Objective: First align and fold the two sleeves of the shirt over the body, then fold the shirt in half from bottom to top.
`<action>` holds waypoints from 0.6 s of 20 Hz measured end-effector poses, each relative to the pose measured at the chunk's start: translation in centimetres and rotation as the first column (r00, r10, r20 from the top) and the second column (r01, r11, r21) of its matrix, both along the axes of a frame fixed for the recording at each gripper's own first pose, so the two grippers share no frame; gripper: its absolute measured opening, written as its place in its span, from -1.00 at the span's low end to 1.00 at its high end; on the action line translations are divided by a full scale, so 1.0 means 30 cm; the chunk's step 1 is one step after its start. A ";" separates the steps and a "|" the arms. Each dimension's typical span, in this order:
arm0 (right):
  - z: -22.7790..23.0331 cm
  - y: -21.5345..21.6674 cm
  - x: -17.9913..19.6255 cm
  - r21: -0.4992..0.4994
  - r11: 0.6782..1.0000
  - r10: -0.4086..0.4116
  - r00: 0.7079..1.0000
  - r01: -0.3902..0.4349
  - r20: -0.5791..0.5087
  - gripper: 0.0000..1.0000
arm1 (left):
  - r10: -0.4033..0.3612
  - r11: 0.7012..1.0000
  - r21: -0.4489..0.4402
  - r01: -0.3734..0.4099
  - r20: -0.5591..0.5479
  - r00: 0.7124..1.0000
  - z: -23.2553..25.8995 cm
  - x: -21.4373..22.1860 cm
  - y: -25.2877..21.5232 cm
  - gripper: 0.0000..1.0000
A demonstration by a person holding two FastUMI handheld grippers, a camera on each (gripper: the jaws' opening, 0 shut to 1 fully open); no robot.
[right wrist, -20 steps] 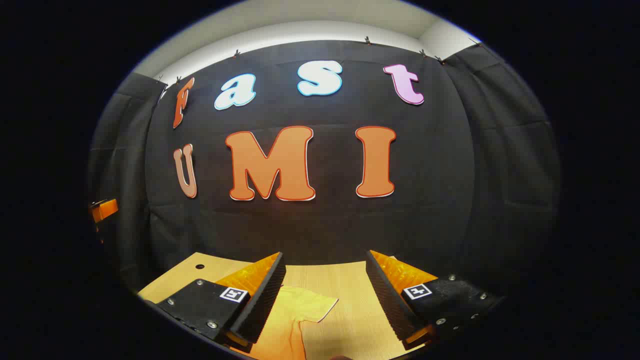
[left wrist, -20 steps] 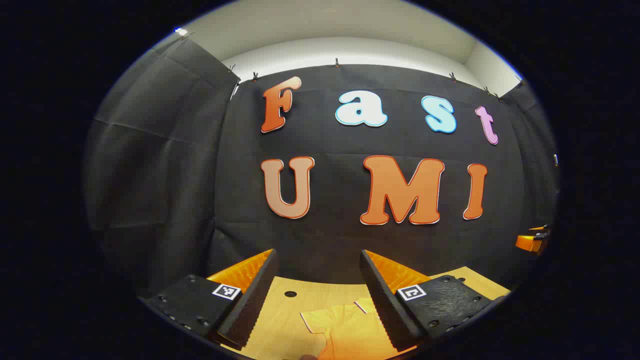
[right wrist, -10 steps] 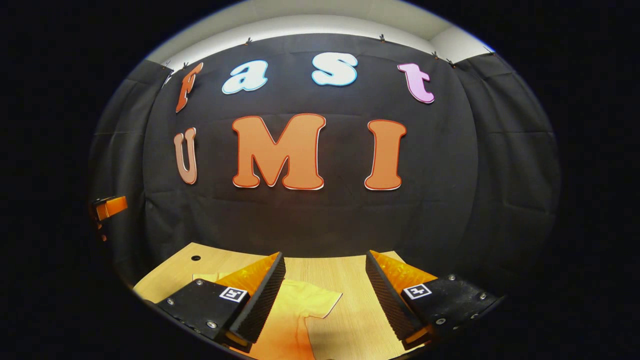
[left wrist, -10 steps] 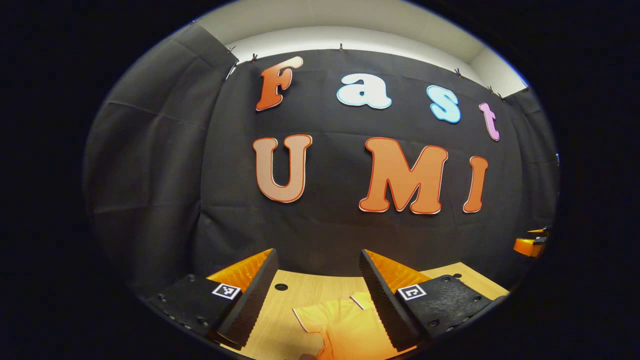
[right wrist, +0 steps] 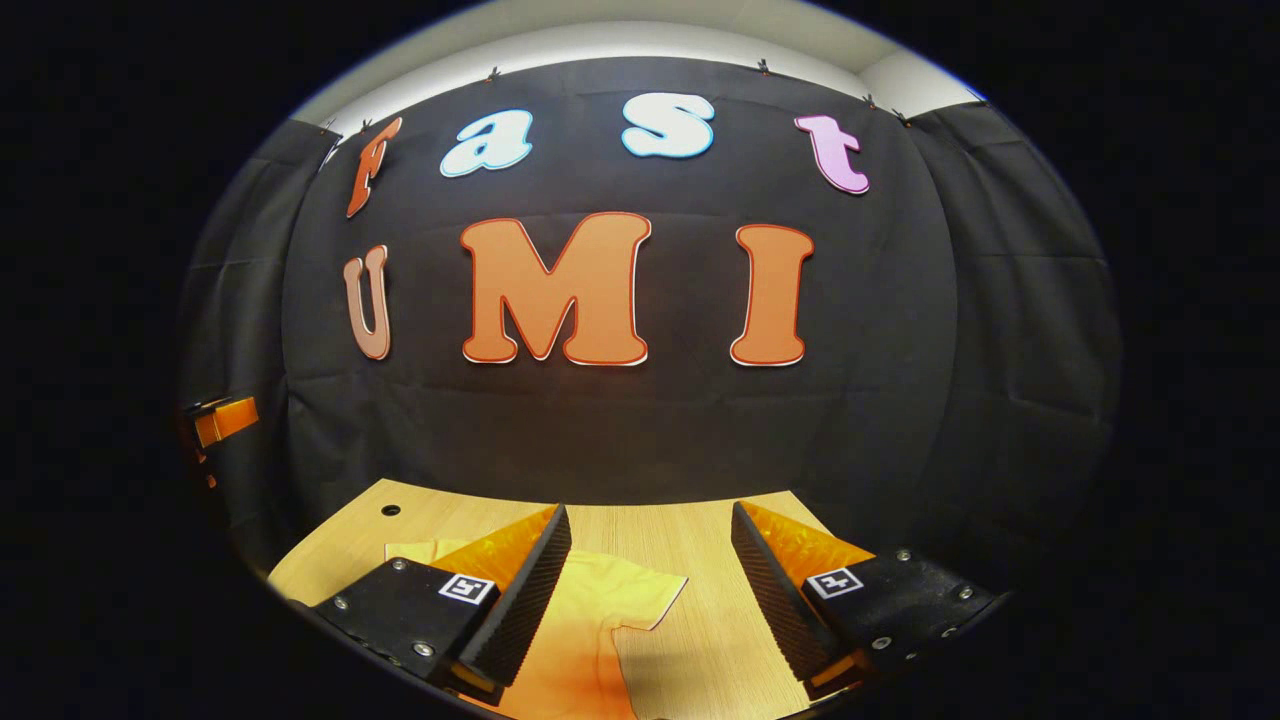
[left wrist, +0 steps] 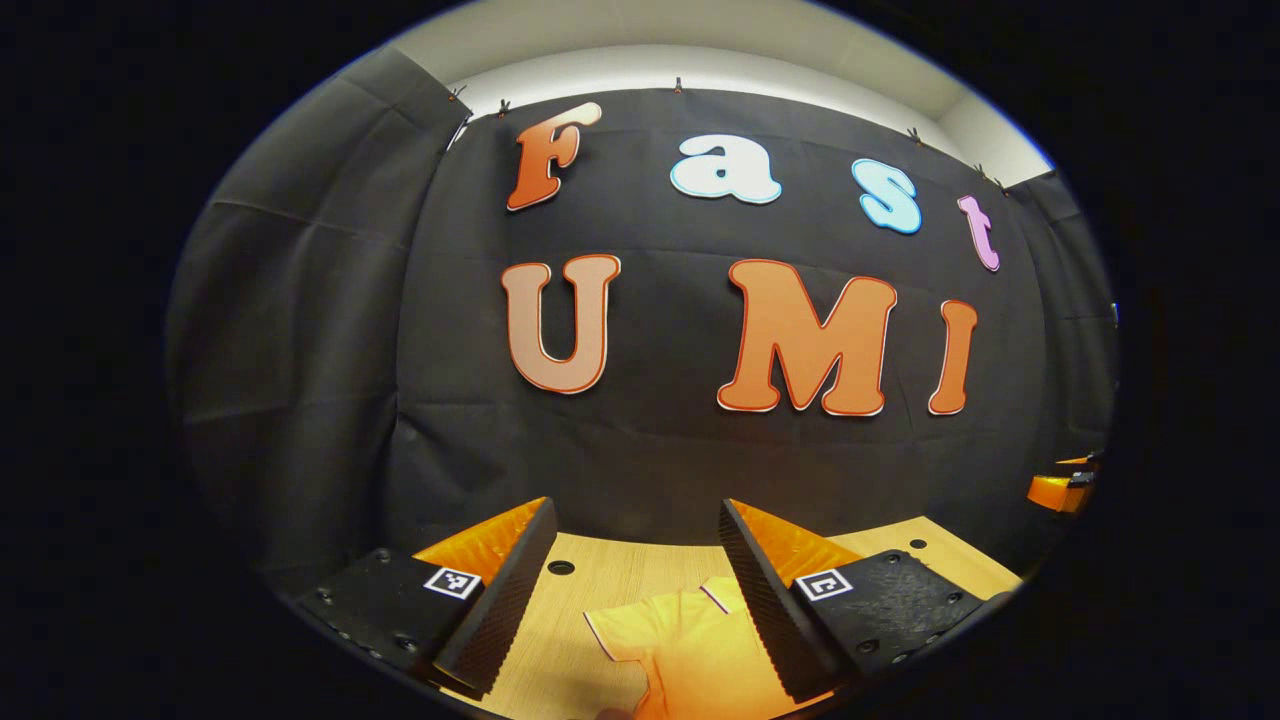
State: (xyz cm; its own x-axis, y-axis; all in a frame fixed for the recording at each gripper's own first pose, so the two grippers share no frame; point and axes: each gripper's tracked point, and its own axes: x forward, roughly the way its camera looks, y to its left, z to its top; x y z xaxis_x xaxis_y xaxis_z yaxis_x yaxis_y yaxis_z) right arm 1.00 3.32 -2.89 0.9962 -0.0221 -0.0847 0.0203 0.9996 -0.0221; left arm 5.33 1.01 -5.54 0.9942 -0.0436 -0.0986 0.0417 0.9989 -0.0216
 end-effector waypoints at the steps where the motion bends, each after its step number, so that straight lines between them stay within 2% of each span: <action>1: -0.003 -0.007 0.003 -0.002 1.000 -0.003 1.000 0.003 -0.004 0.95 | 0.001 1.000 0.000 -0.001 0.001 1.000 0.001 0.002 0.000 0.96; 6: -0.029 -0.016 0.037 0.006 1.000 -0.014 0.999 0.014 -0.046 0.95 | 0.008 1.000 -0.001 -0.008 -0.016 1.000 -0.031 0.020 -0.010 0.96; 12: -0.053 -0.032 0.153 0.066 0.997 -0.032 0.995 0.039 -0.099 0.95 | 0.025 1.000 0.002 -0.025 -0.029 0.999 -0.057 0.045 0.027 0.96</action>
